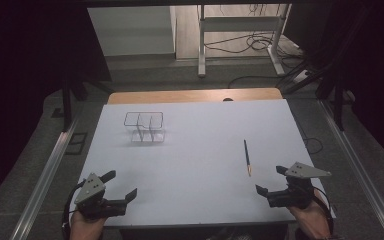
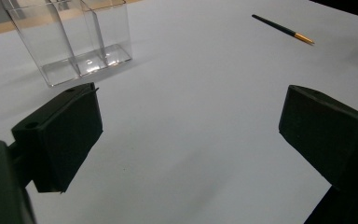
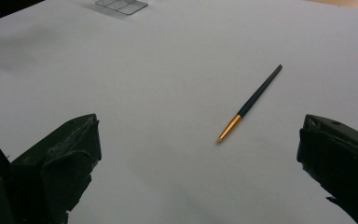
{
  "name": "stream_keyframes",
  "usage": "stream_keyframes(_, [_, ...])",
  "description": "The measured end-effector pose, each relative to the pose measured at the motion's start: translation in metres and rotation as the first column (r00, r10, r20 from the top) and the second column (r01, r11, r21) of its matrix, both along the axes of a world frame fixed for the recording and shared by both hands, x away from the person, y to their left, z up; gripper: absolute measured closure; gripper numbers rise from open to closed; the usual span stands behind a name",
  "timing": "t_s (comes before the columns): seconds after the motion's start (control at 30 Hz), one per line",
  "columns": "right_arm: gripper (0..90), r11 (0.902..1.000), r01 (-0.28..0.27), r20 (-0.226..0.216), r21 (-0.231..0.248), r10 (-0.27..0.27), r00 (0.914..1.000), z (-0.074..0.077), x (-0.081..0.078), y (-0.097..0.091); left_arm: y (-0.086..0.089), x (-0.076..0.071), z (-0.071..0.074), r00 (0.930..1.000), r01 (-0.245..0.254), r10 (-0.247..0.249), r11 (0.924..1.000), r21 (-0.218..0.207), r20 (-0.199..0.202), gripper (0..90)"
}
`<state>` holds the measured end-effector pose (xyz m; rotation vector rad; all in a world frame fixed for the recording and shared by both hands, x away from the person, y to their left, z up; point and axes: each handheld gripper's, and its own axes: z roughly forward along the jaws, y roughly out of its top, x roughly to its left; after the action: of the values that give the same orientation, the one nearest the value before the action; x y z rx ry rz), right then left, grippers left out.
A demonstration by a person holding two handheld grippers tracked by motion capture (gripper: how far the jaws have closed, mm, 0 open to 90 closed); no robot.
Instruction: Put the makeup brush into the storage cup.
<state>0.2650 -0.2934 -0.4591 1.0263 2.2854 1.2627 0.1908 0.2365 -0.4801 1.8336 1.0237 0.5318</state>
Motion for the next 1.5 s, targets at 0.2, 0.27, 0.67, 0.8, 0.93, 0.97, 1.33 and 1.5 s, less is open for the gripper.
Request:
stream_keyframes(0.2, [0.2, 0.9999, 0.007, 0.009, -0.008, -0.007, 0.9999, 0.006, 0.004, 0.001, 0.001, 0.0, 0.0, 1.0, -0.006, 0.006, 1.0, -0.006, -0.004, 6.3])
stream_keyframes(0.27, [0.2, 0.9999, 0.008, 0.006, -0.007, -0.008, 0.9999, 0.007, 0.004, 0.001, 0.001, 0.0, 0.0, 1.0, -0.008, 0.008, 0.9999, -0.007, -0.005, 6.4])
stream_keyframes(0.67, [0.2, 0.9994, 0.034, -0.092, -0.008, -0.035, 0.9951, 0.01, 0.013, 0.005, 0.001, 0.0, 0.0, 0.9999, -0.009, 0.009, 0.9999, -0.006, -0.005, 6.4])
stream_keyframes(0.8, [0.1, 0.9983, 0.049, -0.117, -0.029, -0.052, 0.9917, 0.011, 0.017, 0.008, 0.001, 0.0, 0.0, 1.0, -0.008, 0.008, 1.0, -0.002, -0.004, 6.4])
stream_keyframes(0.93, [0.1, 0.9975, 0.067, -0.129, -0.022, -0.07, 0.9892, 0.013, 0.022, 0.009, 0.001, 0.0, 0.0, 1.0, -0.008, 0.008, 1.0, 0.001, -0.005, 6.4])
stream_keyframes(0.97, [0.1, 0.9977, 0.064, -0.138, -0.019, -0.066, 0.9882, 0.015, 0.024, 0.01, 0.001, 0.0, 0.0, 1.0, -0.005, 0.005, 1.0, 0.006, -0.006, 6.4])
stream_keyframes(1.33, [5.7, 0.997, 0.053, -0.131, -0.057, -0.06, 0.9895, 0.021, 0.034, 0.017, 0.0, 0.0, 0.0, 1.0, -0.006, 0.006, 0.9999, 0.011, -0.002, 6.5])
stream_keyframes(1.5, [9.4, 0.9951, 0.048, -0.137, -0.086, -0.06, 0.9888, 0.02, 0.038, 0.02, 0.0, 0.0, 0.0, 1.0, -0.005, 0.005, 0.9999, 0.012, -0.001, 6.4])
